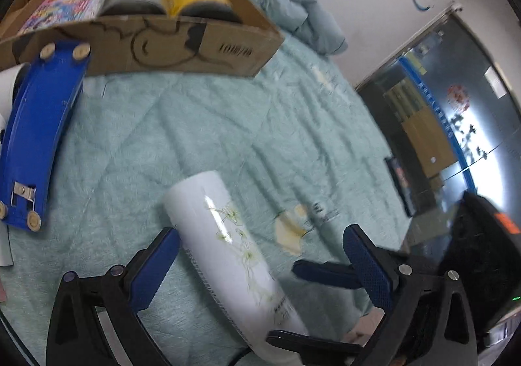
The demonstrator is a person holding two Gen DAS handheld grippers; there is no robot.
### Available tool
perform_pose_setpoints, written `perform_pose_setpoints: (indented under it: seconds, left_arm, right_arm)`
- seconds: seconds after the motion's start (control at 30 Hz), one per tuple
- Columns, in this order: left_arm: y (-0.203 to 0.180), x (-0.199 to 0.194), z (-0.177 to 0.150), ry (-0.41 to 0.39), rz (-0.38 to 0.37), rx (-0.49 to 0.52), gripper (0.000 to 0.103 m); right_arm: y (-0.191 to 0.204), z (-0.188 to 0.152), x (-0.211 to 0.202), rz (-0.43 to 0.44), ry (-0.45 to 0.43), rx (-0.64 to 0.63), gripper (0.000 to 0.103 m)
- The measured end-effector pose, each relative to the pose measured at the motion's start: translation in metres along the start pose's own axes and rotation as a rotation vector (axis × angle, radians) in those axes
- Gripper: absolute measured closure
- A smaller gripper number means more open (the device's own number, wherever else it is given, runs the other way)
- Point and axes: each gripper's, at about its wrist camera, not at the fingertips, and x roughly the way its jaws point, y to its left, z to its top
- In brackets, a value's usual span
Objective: Organize rigid objects
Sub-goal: 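Grasp the white spray bottle with the right gripper while the left gripper grasps it too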
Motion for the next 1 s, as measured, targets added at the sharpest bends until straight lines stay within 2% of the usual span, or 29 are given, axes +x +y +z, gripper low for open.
perform_pose_setpoints:
  seconds: [0.03, 0.1, 0.17, 0.2, 0.37, 0.53, 0.63, 0.8, 1.0]
  left_arm:
    - [0.005, 0.005, -0.001, 0.021, 0.017, -0.012, 0.007]
    - [0.014, 0.01, -0.003, 0.047, 0.0, -0.059, 0.011]
    - [0.021, 0.009, -0.005, 0.032, -0.026, -0.093, 0.013]
    - [0.022, 0.009, -0.004, 0.036, -0.023, -0.096, 0.018]
    - [0.023, 0.008, -0.008, 0.026, 0.006, -0.076, 0.027]
    - [0.021, 0.008, -0.011, 0.031, 0.029, -0.047, 0.046]
    - [0.021, 0.006, -0.01, 0.019, 0.033, -0.039, 0.05]
    - [0.014, -0.012, 0.004, -0.057, 0.002, -0.024, 0.055]
    - [-0.006, -0.039, 0.039, -0.158, -0.003, 0.052, 0.06]
  right_arm:
    - [0.001, 0.001, 0.001, 0.0, 0.001, 0.002, 0.051]
    - [-0.003, 0.002, 0.008, 0.018, 0.029, 0.027, 0.051]
    - [-0.001, 0.001, 0.019, 0.031, 0.073, 0.03, 0.051]
    - [0.0, 0.001, 0.024, 0.028, 0.085, 0.023, 0.049]
    - [0.005, 0.002, 0.038, -0.006, 0.118, 0.051, 0.049]
    - [0.001, 0.006, 0.039, -0.008, 0.122, 0.069, 0.054]
    - [0.003, 0.008, 0.037, -0.034, 0.123, 0.054, 0.054]
    - [0.002, 0.022, 0.027, -0.044, 0.067, 0.059, 0.056]
    - [-0.002, 0.049, 0.007, -0.065, -0.025, 0.028, 0.056]
